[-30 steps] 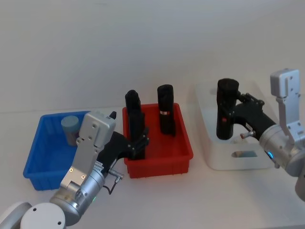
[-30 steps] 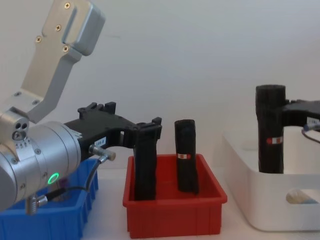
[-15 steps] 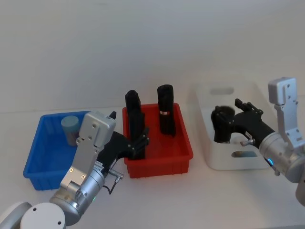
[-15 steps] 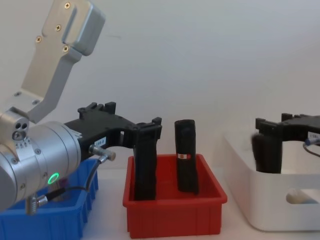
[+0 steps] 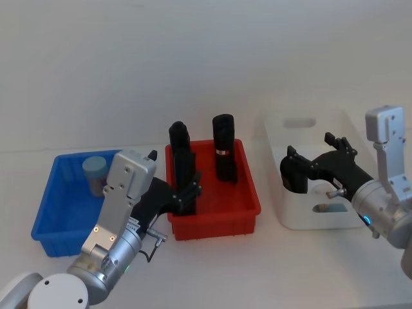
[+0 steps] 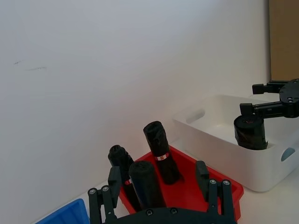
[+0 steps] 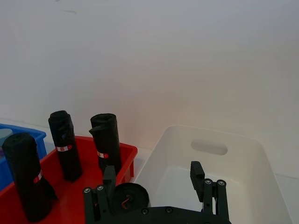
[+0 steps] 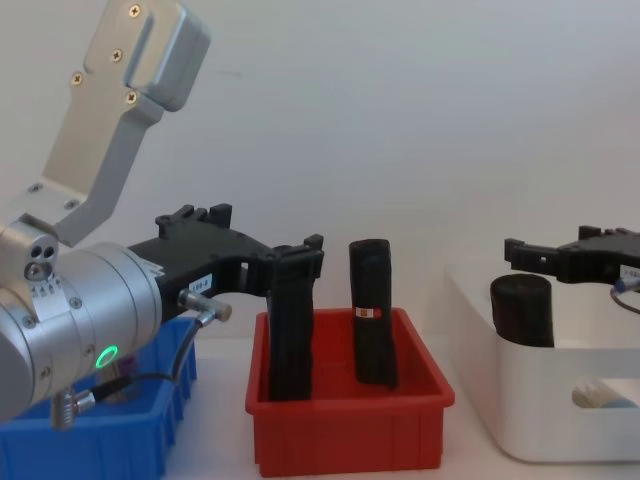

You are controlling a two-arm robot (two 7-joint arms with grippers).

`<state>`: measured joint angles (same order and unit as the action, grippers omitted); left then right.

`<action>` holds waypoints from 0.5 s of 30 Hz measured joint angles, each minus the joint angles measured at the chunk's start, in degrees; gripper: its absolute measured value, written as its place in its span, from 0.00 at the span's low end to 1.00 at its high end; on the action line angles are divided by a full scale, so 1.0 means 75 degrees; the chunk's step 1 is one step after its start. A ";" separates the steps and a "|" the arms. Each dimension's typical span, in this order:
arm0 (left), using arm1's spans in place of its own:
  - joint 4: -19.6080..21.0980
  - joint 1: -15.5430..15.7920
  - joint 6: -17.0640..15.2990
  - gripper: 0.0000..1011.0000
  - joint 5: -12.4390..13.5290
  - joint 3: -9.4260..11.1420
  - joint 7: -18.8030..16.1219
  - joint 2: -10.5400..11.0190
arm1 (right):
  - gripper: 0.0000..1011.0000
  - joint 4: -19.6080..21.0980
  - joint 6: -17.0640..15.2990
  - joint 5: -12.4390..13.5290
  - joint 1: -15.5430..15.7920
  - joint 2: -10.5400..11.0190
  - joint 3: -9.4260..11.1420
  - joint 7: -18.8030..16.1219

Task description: Pick the cotton swabs from the blue box and place them into the white box.

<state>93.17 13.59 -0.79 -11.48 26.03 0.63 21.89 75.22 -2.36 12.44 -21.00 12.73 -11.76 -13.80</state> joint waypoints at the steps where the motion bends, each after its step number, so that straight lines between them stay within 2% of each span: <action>1: 0.0000 0.0000 0.0000 0.99 0.0000 0.0000 0.0000 0.0000 | 0.99 0.0003 0.0003 0.0003 0.0002 0.0001 0.0001 0.0000; 15: 0.0000 0.0000 0.0000 0.99 0.0000 0.0000 0.0000 0.0001 | 0.99 0.0034 0.0038 0.0025 0.0028 0.0011 0.0012 0.0001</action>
<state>93.17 13.59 -0.79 -11.48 26.02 0.62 21.90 75.48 -2.07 12.64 -20.79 12.81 -11.67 -13.79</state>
